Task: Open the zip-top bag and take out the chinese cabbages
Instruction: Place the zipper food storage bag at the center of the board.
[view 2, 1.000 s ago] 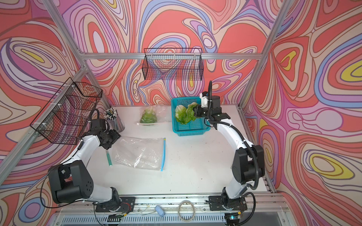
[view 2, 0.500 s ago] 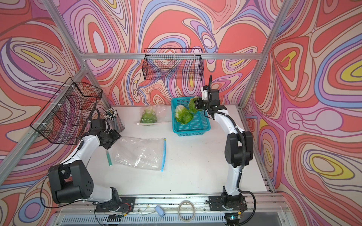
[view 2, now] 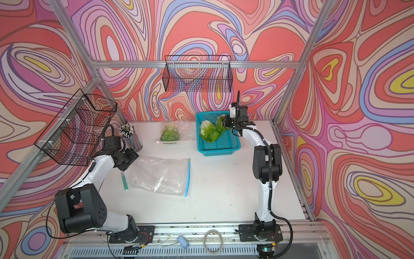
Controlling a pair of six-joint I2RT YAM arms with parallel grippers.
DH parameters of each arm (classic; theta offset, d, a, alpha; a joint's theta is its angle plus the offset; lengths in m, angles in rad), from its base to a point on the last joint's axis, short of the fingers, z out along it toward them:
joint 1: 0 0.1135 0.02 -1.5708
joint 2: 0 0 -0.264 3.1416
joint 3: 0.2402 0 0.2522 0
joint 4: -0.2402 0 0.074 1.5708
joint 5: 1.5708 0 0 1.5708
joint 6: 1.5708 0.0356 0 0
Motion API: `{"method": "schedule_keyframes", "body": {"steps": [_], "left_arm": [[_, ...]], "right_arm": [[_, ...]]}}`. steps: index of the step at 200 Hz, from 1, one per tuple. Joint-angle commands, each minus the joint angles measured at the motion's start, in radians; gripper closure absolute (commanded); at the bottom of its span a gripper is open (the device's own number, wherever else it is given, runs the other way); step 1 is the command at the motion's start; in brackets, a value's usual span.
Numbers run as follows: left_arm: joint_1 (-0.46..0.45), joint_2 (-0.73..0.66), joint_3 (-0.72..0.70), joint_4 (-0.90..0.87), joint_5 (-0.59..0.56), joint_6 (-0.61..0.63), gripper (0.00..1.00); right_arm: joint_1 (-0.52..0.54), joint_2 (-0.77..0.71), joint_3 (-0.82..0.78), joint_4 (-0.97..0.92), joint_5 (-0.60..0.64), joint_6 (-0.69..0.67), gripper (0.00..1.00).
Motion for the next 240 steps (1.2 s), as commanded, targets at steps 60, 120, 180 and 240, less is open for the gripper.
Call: {"method": "schedule_keyframes", "body": {"steps": [60, 120, 180, 240], "left_arm": [[0.005, 0.01, 0.029, -0.006, 0.009, 0.012, 0.29], [0.005, 0.012, 0.03, -0.006, 0.015, 0.01, 0.29], [0.006, 0.009, 0.029, -0.006, 0.015, 0.009, 0.29], [0.006, 0.006, 0.029, -0.003, 0.019, 0.01, 0.29]], "right_arm": [[-0.007, 0.072, -0.004, -0.014, 0.039, 0.004, 1.0], [-0.006, 0.071, -0.034, -0.078, 0.09, 0.022, 0.81], [-0.005, -0.008, -0.055, -0.159, 0.149, 0.014, 0.43], [0.04, -0.086, -0.025, -0.357, 0.316, -0.04, 0.23]]}}
